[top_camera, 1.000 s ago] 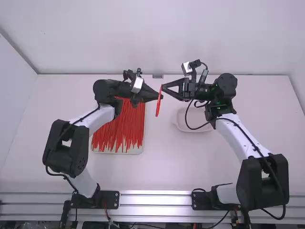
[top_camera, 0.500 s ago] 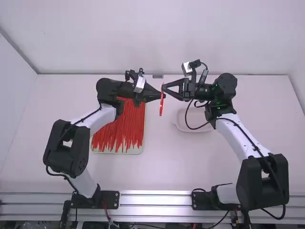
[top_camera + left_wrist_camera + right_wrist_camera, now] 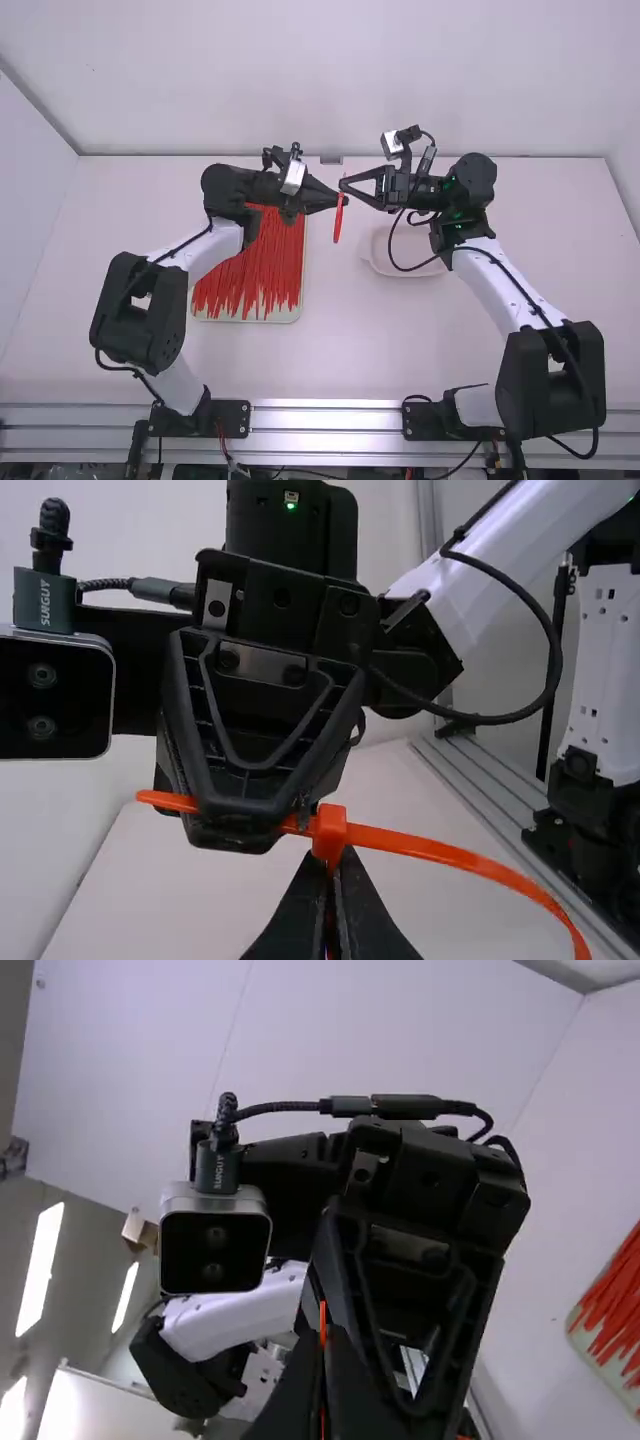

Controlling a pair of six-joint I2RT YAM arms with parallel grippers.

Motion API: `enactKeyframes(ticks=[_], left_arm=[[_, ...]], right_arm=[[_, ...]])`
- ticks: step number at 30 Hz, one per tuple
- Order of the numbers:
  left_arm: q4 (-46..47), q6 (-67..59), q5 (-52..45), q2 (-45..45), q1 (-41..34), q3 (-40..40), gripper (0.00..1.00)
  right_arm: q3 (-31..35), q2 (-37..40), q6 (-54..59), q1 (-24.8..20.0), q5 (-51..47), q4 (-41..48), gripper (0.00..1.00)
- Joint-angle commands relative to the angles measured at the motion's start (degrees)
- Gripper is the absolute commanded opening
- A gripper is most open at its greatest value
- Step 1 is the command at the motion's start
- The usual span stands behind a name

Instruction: Fasten the cable tie

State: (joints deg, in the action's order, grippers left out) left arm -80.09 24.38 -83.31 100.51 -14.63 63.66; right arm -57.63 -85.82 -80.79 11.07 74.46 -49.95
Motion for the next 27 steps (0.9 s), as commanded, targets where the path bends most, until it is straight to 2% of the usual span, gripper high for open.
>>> enactKeyframes(ticks=[1,11,20,25,27], left_arm=[[0.2,-0.2,0.2,-0.9,-0.4,0.6,0.02],[7.0,-2.4,-1.5,-0.9,-0.4,0.5,0.02],[8.3,-2.4,-3.1,-0.9,-0.4,0.5,0.02],[15.9,-8.4,-2.7,-0.9,-0.4,-0.3,0.02],[22.3,-12.5,-2.8,-0.9,-0.4,-0.3,0.02]], right_arm=[[-0.5,0.4,0.3,0.2,0.5,-0.7,0.00],[-0.5,0.4,1.3,0.2,-0.1,-0.6,0.00],[-0.5,0.4,1.0,0.1,-0.8,-0.9,0.00],[-0.5,0.4,1.1,0.1,-0.8,-0.9,0.00],[-0.5,0.4,1.1,0.1,-0.9,-0.9,0.00]])
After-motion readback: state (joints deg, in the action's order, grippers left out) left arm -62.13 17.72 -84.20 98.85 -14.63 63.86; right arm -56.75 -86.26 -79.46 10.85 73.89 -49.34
